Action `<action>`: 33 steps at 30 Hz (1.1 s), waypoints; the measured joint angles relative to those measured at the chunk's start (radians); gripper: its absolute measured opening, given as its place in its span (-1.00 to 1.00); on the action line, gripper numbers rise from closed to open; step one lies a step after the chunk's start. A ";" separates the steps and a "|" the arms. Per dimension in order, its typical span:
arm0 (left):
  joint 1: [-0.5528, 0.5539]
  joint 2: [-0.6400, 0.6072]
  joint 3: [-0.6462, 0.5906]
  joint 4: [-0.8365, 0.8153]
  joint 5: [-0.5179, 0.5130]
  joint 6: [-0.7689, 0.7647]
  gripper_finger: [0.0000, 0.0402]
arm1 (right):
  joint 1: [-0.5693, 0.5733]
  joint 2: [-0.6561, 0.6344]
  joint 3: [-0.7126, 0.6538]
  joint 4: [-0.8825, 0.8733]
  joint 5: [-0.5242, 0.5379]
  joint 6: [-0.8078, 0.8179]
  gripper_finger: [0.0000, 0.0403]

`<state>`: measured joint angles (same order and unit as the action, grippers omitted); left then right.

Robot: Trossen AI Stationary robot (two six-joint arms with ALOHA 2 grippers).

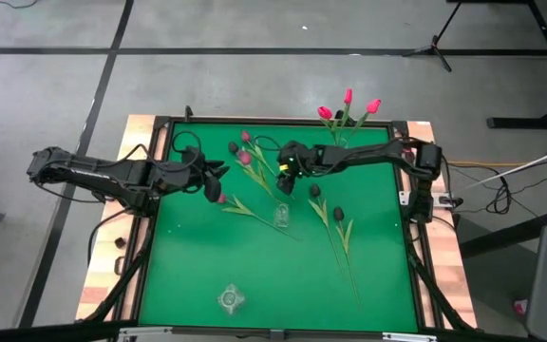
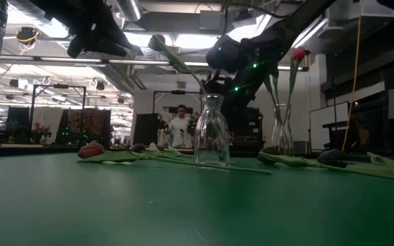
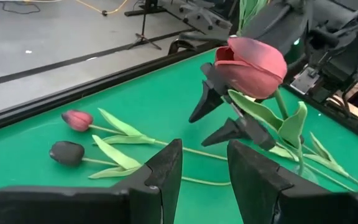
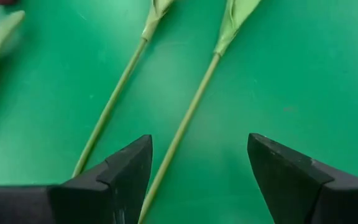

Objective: Sort flowers into vase by color
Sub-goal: Put the top dark red tulip into the center transparent vase

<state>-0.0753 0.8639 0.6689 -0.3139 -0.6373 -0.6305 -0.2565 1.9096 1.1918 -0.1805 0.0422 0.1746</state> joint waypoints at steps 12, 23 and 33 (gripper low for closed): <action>0.000 0.000 0.000 -0.013 0.000 -0.018 -0.38 | -0.006 0.073 0.002 0.073 -0.029 -0.014 0.31; -0.006 0.000 0.000 -0.019 0.000 -0.022 -0.38 | -0.005 0.117 0.004 0.082 0.011 0.003 0.14; -0.006 0.000 0.000 -0.019 0.000 -0.022 -0.38 | -0.006 0.118 0.004 0.071 0.043 0.044 -0.92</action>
<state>-0.0818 0.8642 0.6689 -0.3325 -0.6373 -0.6529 -0.2626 2.0274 1.1954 -0.1093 0.0853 0.2184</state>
